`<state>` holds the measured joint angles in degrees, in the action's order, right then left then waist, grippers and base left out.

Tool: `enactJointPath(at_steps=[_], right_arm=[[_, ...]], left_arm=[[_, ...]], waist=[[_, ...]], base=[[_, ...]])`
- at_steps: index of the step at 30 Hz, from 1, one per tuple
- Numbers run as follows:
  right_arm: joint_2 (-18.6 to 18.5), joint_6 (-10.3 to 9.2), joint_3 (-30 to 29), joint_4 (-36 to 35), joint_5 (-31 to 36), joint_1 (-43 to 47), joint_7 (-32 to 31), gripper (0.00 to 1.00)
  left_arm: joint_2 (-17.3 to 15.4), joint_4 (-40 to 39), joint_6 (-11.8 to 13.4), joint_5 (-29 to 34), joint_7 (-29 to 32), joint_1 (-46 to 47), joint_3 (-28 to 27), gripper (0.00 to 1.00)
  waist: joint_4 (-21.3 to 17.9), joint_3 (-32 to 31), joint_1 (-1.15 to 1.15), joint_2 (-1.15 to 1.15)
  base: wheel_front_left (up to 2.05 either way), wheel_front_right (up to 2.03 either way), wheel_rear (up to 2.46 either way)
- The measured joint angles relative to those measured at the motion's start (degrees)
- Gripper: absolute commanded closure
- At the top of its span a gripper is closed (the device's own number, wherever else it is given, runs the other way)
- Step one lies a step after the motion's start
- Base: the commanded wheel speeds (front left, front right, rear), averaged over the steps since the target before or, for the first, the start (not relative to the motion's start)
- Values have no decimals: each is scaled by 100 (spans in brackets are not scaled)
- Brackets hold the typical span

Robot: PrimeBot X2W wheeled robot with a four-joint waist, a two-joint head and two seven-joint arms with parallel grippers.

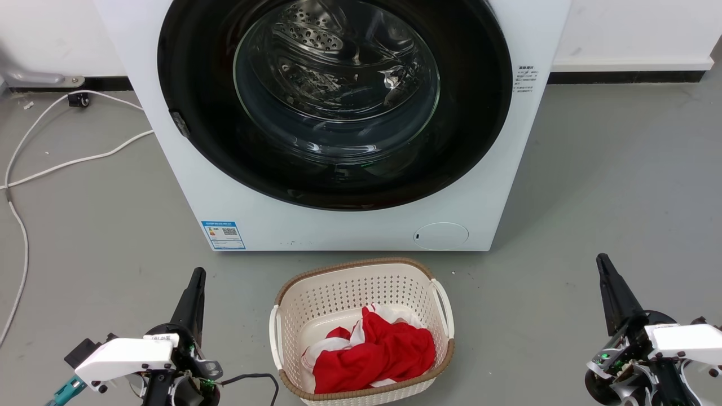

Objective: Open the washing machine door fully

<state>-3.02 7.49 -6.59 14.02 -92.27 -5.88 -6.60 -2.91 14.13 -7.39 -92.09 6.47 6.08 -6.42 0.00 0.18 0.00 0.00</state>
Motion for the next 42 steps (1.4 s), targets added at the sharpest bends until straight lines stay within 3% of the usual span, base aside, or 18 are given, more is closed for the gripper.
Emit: enactJointPath(at_steps=[6,7,18,24,31,42], right_arm=[[0,0,-1,0,0,0,0,100],[0,0,-1,0,0,0,0,0],[15,0,103,-26,65,160,234,0],[16,0,118,-174,383,178,390,0],[18,0,163,-428,1059,179,565,0],[19,-1,254,-889,2811,179,812,0]], left_arm=[[0,0,0,0,0,0,0,100],[0,0,0,0,0,0,0,0],[22,26,7,44,-231,-116,248,0],[21,-196,7,388,-385,-99,320,0],[19,-535,7,974,-570,-51,318,0],[19,-914,8,2374,-817,23,454,0]], waist=[[0,0,0,0],[0,0,0,0],[-6,2,0,0],[-12,4,0,0],[-19,12,0,0],[-19,22,0,0]], base=[[0,0,0],[0,0,0],[0,0,0],[0,0,0],[0,0,0],[0,0,0]])
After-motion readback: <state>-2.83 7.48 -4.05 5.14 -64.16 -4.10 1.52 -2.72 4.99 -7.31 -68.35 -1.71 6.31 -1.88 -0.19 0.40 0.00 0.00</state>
